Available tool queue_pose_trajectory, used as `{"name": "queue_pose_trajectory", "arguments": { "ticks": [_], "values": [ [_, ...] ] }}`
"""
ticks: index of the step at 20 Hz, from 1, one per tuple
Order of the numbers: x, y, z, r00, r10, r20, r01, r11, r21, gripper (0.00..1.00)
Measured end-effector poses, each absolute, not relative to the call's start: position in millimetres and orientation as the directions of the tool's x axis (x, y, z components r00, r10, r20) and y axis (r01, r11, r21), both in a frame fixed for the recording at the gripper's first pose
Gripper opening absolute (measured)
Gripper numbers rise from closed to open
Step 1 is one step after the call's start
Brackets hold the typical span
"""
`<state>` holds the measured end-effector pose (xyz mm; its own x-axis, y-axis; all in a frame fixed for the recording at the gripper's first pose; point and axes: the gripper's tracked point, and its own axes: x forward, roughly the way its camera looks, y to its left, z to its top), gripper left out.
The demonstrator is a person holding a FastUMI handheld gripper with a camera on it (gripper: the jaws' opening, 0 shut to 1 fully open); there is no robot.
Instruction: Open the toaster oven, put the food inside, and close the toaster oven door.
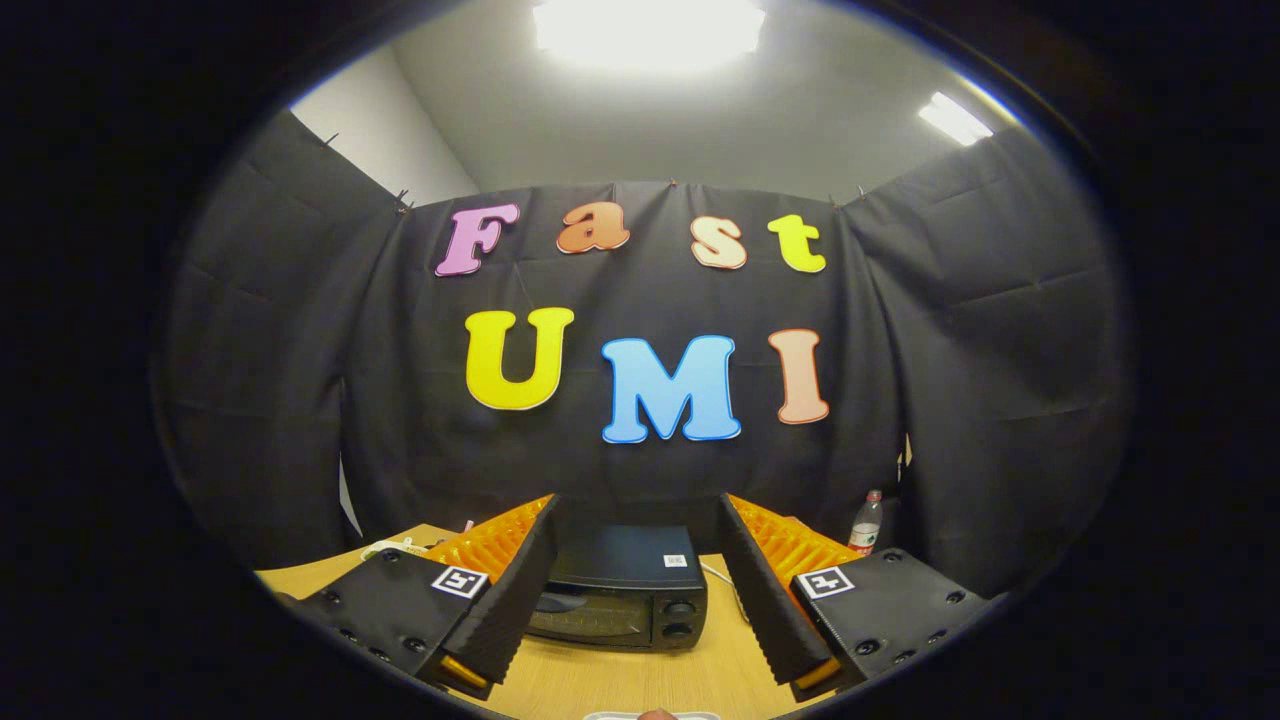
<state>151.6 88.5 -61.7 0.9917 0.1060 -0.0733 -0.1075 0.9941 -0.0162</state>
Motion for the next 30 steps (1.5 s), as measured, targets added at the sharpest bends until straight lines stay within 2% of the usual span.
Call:
{"name": "queue_pose_trajectory", "arguments": {
  "ticks": [10,17,23,30],
  "values": [
    [235,153,-164,0.952,0.164,-0.257,-0.153,0.986,0.061,0.97],
    [249,183,-229,0.903,0.192,-0.385,-0.181,0.981,0.067,0.97],
    [250,187,-265,0.877,0.146,-0.459,-0.131,0.989,0.063,0.97],
    [241,186,-267,0.901,0.116,-0.417,-0.123,0.992,0.011,0.96]
  ]
}}
